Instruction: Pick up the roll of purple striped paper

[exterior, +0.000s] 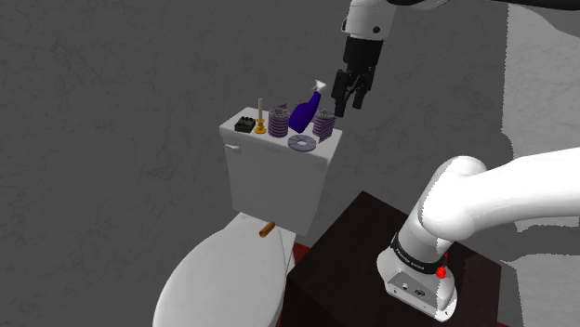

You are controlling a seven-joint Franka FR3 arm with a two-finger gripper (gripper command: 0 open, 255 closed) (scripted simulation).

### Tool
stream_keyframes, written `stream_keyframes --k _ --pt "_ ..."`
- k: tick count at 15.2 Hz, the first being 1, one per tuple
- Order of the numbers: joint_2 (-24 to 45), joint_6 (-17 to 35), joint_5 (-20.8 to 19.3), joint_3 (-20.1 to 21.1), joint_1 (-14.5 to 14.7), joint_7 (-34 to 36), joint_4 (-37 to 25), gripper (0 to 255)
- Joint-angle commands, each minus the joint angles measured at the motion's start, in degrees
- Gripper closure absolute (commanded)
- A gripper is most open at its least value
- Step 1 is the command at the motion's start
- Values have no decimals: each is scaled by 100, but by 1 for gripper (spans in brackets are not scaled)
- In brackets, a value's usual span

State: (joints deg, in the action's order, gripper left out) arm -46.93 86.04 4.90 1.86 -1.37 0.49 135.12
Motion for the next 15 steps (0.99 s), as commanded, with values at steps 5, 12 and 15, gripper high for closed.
stream_keyframes --k 5,12,15 --pt "751 648 -48 1 -133 117 -137 0" --pt "2150 1590 -146 -31 -346 348 -654 0" --pt "2765 1906 -191 -56 -430 452 -979 0"
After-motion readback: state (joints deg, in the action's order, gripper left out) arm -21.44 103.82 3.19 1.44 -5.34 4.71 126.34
